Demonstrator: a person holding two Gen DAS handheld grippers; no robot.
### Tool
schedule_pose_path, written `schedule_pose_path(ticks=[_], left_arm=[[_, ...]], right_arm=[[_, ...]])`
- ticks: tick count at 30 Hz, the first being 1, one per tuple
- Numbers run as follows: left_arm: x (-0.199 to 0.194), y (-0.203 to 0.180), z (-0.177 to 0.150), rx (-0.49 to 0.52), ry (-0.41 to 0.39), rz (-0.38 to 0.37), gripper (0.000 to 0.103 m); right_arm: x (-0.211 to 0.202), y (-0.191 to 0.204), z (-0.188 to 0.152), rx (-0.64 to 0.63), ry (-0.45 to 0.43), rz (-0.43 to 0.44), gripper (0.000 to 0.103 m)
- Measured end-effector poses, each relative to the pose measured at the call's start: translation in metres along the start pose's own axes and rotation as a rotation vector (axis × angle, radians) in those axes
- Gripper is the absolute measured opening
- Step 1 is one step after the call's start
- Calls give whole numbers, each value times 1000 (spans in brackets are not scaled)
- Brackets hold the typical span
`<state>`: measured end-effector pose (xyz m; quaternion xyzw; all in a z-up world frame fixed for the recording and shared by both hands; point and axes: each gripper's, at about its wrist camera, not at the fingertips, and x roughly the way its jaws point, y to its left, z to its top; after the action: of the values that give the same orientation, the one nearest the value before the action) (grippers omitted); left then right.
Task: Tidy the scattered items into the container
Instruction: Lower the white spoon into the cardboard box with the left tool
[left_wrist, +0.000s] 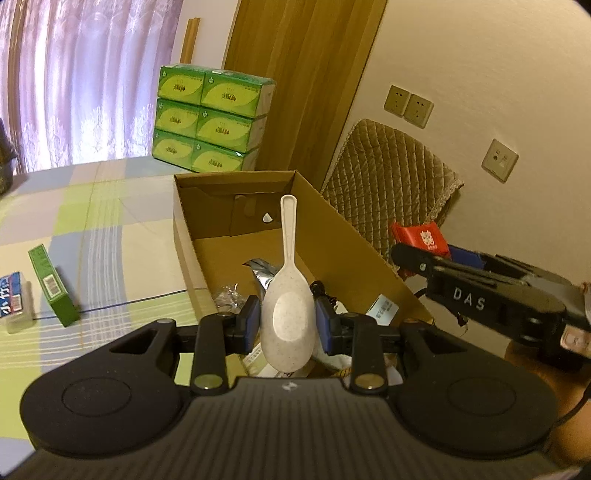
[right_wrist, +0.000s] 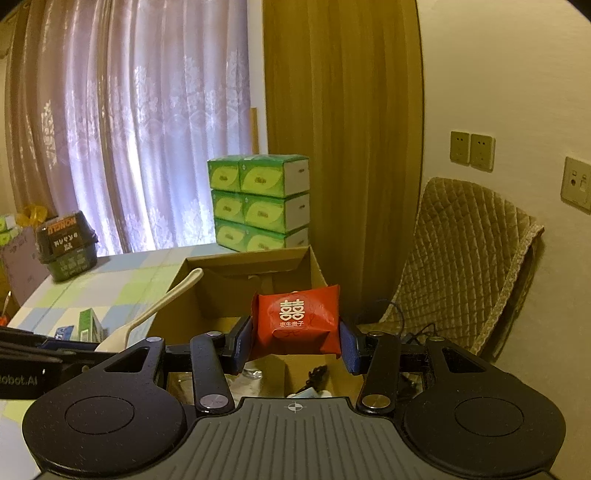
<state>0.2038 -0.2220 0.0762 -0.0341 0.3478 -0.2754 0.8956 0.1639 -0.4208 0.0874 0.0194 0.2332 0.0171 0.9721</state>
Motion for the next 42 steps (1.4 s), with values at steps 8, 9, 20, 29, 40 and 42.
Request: schedule_pose_path(ticks=[8, 9, 20, 29, 40, 42], left_arm=[[18, -3, 6, -55, 10, 3, 27], [20, -2, 7, -60, 12, 4, 27], [40, 5, 13, -144, 24, 33, 27], [56, 6, 17, -211, 30, 44, 27], [69, 11, 20, -283, 20, 92, 27], [71, 13, 20, -300, 22, 99, 27]], right_arm=[[14, -3, 4, -44, 5, 8, 51], [16, -3, 4, -48, 7, 8, 51], [40, -9, 8, -94, 44, 41, 51], [61, -12, 14, -149, 78, 82, 51], [80, -9, 23, -207, 87, 125, 51], [83, -7, 23, -218, 89, 135, 51]])
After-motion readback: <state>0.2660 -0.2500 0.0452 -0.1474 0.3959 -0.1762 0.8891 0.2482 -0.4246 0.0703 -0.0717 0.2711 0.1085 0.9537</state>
